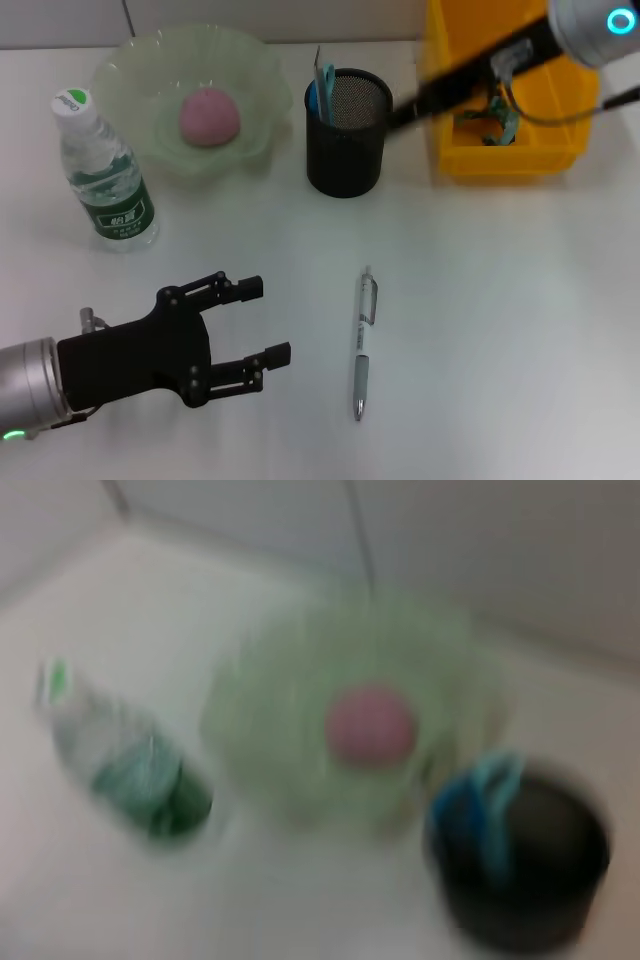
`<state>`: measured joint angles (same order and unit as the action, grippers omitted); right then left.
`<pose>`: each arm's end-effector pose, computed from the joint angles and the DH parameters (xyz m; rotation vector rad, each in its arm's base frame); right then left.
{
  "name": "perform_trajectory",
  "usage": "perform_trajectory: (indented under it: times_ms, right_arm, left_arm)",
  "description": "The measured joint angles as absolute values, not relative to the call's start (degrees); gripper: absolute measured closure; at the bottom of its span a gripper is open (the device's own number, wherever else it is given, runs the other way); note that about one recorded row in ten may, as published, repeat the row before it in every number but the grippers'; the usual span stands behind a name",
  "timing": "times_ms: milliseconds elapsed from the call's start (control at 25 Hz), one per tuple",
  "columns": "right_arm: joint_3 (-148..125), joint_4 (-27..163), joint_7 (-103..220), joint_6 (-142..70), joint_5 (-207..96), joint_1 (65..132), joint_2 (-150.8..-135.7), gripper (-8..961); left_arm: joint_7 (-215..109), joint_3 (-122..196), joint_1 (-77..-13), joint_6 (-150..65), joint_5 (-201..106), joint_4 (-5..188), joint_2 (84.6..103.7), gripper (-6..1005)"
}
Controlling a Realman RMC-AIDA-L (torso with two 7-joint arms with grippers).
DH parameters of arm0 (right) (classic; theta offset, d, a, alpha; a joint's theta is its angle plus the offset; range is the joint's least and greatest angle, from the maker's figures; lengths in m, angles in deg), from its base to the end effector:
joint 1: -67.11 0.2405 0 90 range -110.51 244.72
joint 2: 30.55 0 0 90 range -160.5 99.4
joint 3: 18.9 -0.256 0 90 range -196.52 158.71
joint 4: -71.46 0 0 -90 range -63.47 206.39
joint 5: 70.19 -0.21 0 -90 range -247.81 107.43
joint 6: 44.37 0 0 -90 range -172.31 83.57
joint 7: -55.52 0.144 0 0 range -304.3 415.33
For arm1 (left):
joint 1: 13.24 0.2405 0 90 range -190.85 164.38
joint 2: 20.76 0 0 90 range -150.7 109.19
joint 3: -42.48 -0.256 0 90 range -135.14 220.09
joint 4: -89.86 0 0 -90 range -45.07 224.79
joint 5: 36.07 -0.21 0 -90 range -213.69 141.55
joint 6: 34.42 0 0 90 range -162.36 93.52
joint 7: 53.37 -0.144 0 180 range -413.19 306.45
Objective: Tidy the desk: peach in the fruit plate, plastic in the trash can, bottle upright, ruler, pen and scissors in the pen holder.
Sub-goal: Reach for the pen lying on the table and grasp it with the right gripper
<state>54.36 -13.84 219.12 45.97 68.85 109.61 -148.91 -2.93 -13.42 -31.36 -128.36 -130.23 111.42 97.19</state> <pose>0.0885 0.3772 0.0303 -2.5434 1.0668 -0.0513 -0.2961 0.2370 -0.0417 -2.7032 -0.4184 -0.9552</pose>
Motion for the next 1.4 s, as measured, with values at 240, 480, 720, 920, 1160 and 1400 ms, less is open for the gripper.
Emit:
perform_trajectory:
  times_ms: [240,480,720,920,1160,1400]
  right_arm:
    - [52.31,0.83,223.42,55.86,76.59,122.07,-149.48,277]
    - [52.65,12.18,224.01,54.78,79.34,128.18,-149.81,280]
    - [55.64,20.31,224.04,50.03,78.71,130.20,-150.25,291]
    - [59.56,24.88,224.24,45.66,74.12,129.88,-150.43,301]
    - [65.01,27.27,224.46,41.09,70.32,128.98,-150.44,314]
    - [68.51,30.67,224.54,38.11,67.57,129.50,-150.43,326]
  left_arm:
    - [-3.44,-13.29,-31.49,-127.79,-132.38,112.09,97.21,197]
    - [-3.58,-13.08,-30.91,-127.72,-132.71,112.83,97.22,197]
    - [-4.30,-13.12,-30.67,-127.50,-132.72,112.85,97.28,197]
    - [-5.10,-13.20,-30.66,-127.48,-132.72,112.65,97.59,197]
    - [-5.12,-13.37,-31.17,-127.48,-132.70,112.52,97.64,197]
    - [-5.12,-13.41,-31.46,-127.45,-132.67,112.39,97.75,197]
